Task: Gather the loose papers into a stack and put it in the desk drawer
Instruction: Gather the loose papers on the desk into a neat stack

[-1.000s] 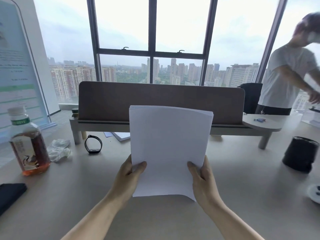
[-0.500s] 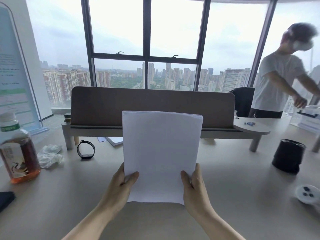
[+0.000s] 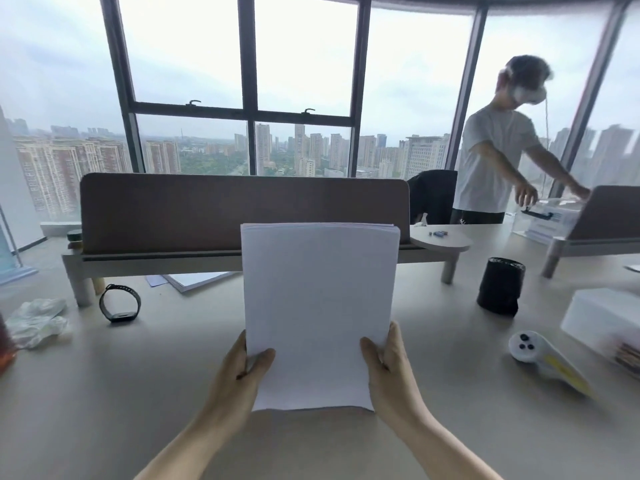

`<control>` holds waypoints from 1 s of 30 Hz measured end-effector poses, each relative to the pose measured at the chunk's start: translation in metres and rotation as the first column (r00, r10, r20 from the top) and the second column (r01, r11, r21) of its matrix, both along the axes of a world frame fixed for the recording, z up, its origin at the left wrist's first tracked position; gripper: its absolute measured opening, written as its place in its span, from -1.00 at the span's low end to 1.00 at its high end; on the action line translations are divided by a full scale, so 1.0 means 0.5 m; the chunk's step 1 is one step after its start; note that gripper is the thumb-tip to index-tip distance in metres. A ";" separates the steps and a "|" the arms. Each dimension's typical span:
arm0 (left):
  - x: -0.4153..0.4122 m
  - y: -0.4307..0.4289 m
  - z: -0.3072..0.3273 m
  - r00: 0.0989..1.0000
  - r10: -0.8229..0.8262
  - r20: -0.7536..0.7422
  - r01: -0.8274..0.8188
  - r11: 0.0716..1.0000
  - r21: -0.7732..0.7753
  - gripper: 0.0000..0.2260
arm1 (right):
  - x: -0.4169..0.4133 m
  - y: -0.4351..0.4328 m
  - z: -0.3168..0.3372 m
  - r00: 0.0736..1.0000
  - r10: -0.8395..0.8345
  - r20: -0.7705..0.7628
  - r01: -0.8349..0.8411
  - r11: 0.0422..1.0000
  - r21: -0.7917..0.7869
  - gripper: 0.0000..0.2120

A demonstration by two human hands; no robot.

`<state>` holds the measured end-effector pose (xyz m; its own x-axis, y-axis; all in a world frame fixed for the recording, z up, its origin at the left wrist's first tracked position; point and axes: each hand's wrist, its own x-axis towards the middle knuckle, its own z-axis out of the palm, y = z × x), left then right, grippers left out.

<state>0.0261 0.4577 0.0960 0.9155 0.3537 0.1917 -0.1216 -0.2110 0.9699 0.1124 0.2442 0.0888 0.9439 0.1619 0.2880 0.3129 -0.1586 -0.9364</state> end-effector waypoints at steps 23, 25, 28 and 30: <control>0.015 0.006 0.052 0.991 0.081 0.111 -0.081 0.997 -0.002 -0.72 | -0.004 0.004 0.057 0.995 -0.001 0.099 0.000 1.000 0.014 -0.96; 0.009 0.003 0.053 0.993 0.064 0.096 -0.065 0.998 0.006 -0.69 | -0.011 0.005 0.048 0.996 -0.006 0.092 0.006 1.000 0.004 -0.95; -0.001 0.002 0.058 0.996 0.016 0.086 -0.021 0.998 0.060 -0.65 | -0.021 0.005 0.046 0.995 -0.009 0.097 0.010 1.000 -0.008 -0.87; -0.004 -0.005 0.062 0.996 0.017 0.090 -0.025 0.996 0.085 -0.65 | -0.026 -0.003 0.049 0.994 -0.022 0.107 0.026 0.999 -0.040 -0.88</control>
